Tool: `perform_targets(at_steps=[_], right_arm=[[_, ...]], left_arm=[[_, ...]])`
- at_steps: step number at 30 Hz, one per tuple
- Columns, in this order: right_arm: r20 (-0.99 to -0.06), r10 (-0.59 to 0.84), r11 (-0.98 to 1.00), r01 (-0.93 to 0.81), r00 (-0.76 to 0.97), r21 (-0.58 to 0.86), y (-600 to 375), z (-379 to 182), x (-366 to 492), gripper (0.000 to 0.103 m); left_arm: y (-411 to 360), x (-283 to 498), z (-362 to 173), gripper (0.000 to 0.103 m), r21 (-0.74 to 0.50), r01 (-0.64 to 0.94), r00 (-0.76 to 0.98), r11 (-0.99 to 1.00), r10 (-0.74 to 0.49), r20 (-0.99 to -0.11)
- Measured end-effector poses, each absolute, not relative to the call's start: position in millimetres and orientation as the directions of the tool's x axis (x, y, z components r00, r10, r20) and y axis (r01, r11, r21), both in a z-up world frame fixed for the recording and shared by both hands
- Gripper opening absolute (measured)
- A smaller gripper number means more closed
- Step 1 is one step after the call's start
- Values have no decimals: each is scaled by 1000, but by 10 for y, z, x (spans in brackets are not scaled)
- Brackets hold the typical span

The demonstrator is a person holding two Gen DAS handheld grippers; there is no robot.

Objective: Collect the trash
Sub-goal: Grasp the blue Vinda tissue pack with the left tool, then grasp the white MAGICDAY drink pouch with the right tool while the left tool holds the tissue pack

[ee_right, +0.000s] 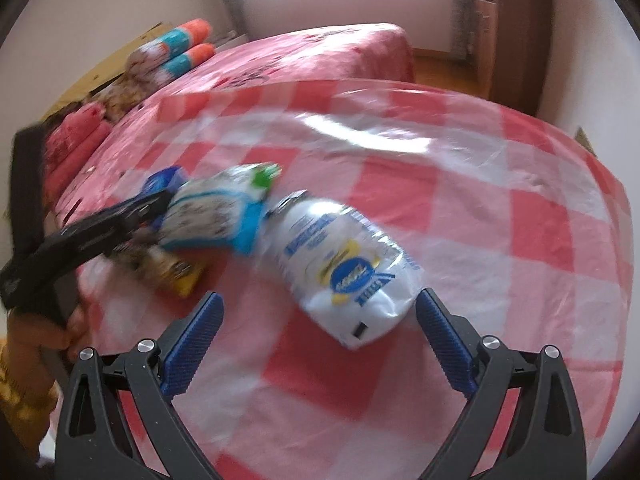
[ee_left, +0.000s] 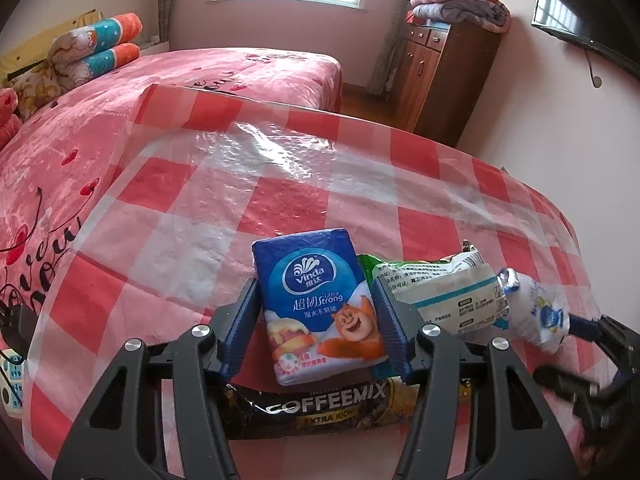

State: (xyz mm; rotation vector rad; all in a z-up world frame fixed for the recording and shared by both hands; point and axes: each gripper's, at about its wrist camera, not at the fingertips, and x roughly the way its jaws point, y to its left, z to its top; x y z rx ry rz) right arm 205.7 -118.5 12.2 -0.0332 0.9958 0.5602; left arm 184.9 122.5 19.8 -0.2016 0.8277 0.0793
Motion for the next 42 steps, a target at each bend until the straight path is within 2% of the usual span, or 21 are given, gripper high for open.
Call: perform_targets(at_steps=[14,23,26,29,31,42], right_arm=[[-804,280,867,-499,524,-24,-985,110,2277,96],[-820,296,831,-556,490,-33,-921,8,2335,96],[-815,315,832,-554,487,-10,-936,10,2288,88],[-807,318,833,-553,497,-12,-930,35,2206,73],[-804,322,832,-554,500,-11,-910,60,2138,59],[-794,301,864,-504,527,-7,-959,70,1805,59]], left_arm=[[1213,1791,198,57,-139,-139,683,981,-7,-730],[1213,1710,204,57,-117,-136,690,984,9,-724],[1211,1674,214,57,-103,-135,692,986,19,-721],[1208,1629,226,57,-94,-133,695,987,25,-719],[1203,1585,240,57,-86,-128,698,988,28,-715],[1177,1321,331,57,-64,-101,717,993,28,-696]])
